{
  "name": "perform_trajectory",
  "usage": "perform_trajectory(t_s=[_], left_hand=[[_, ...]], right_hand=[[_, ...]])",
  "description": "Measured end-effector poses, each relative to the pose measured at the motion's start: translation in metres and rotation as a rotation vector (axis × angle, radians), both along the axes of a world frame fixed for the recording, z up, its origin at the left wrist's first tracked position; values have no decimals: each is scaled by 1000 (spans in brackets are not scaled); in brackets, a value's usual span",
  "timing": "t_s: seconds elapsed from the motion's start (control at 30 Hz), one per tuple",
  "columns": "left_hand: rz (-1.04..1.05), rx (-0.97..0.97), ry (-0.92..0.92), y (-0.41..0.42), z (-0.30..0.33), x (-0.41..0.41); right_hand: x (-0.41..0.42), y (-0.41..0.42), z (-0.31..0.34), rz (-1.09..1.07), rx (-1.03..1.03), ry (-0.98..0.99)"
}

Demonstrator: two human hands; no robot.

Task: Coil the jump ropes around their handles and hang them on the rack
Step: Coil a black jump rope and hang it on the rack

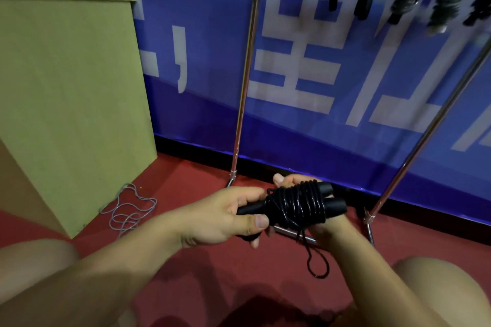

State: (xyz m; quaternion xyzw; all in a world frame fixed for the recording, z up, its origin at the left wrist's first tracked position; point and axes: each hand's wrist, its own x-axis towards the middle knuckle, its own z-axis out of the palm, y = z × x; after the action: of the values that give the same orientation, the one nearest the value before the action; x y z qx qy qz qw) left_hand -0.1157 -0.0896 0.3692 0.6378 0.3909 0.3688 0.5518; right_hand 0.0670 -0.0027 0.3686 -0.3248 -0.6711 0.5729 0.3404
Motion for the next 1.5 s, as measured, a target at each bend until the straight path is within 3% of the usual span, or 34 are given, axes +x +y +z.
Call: perform_trajectory(t_s=[0.17,0.33,0.6,0.67,0.77,0.83,1.0,1.23,1.5], left_hand=[[142,-27,-26,5,-4,0],[321,-4,66,8,-6,1],[672,23,199,15,-10,-3],[734,89,415,15,-9,-4],[811,173,878,12,-4,-3],[828,182,964,12,0,-2],[870,143,1033,16,3,-12],[853,131,1141,20,-4,-20],[813,79,1099,26,-17,-25]], right_hand=[[-8,2,-11,-136,228,-372],[-15,-3,-15,-181,137,-237],[-22,-13,-21,-74,279,-306],[-23,-14,-22,-31,322,-339],[-23,-14,-22,-44,441,-431],[-21,-14,-22,-47,472,-479],[-17,-19,-20,-22,529,-571],[-12,-30,-16,-13,612,-541],[-5,-30,-8,-19,614,-534]])
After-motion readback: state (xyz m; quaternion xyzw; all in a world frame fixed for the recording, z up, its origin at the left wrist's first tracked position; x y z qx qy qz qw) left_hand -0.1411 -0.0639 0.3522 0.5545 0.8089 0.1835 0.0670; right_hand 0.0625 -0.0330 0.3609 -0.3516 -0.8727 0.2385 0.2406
